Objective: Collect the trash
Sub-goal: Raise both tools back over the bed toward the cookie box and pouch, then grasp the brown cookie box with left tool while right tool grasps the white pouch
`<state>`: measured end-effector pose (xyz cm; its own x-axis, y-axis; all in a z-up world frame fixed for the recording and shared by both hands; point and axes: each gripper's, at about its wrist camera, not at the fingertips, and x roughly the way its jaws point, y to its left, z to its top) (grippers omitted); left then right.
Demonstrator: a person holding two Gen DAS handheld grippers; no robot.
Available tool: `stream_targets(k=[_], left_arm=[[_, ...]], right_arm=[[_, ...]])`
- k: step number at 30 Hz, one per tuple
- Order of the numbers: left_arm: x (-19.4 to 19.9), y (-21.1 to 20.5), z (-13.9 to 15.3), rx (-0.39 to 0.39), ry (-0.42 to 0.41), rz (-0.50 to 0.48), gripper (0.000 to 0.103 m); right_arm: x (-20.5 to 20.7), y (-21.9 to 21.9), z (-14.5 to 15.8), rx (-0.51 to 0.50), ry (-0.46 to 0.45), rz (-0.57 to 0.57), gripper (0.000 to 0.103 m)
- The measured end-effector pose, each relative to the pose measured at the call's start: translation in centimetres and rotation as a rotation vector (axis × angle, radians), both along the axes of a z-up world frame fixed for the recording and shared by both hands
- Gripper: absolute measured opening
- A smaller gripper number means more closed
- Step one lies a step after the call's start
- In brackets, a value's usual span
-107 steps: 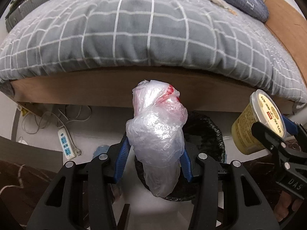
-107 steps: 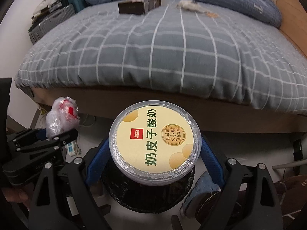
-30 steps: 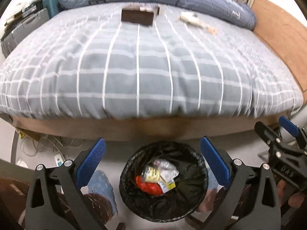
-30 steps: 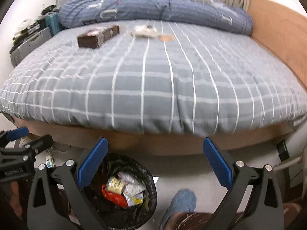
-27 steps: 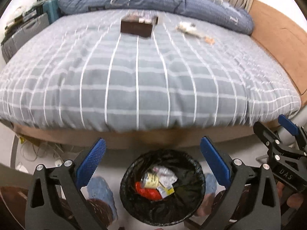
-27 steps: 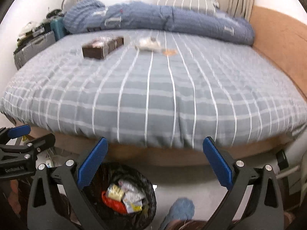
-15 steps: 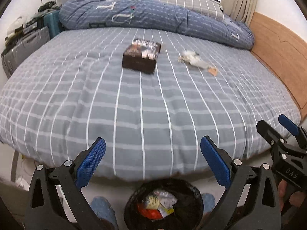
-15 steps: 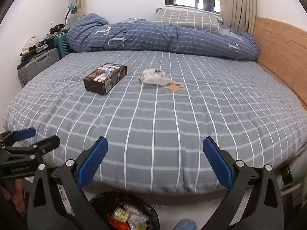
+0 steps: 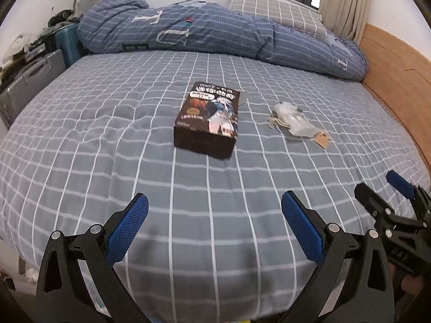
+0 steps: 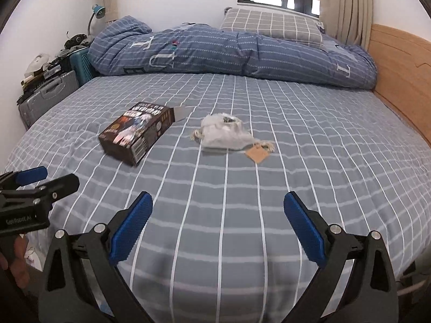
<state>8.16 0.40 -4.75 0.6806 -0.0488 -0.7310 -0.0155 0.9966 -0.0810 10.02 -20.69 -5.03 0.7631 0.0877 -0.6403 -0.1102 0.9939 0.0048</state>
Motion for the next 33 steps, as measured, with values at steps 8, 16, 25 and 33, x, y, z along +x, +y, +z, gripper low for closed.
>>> stream_targets(k=[8,16,25,33], left_arm=[[6.1,-0.1,-0.7,0.008,0.019,-0.017,0.097],[12.4,0.0,-2.2,0.028,0.062,-0.031,0.097],[17.2,-0.2,-3.2,0.033,0.111,-0.048,0.097],[20.0,-0.3,-5.3,0.045,0.172,-0.046,0.097]], right_arm=[[6.9,0.5,-0.6,-0.003,0.019,0.008,0.091],[13.1,1.0,-2.2,-0.019,0.052,0.019,0.090],[18.5,1.3,-3.6,-0.026,0.076,0.024,0.087],[21.4,1.5,-5.1,-0.015,0.112,0.029,0.082]])
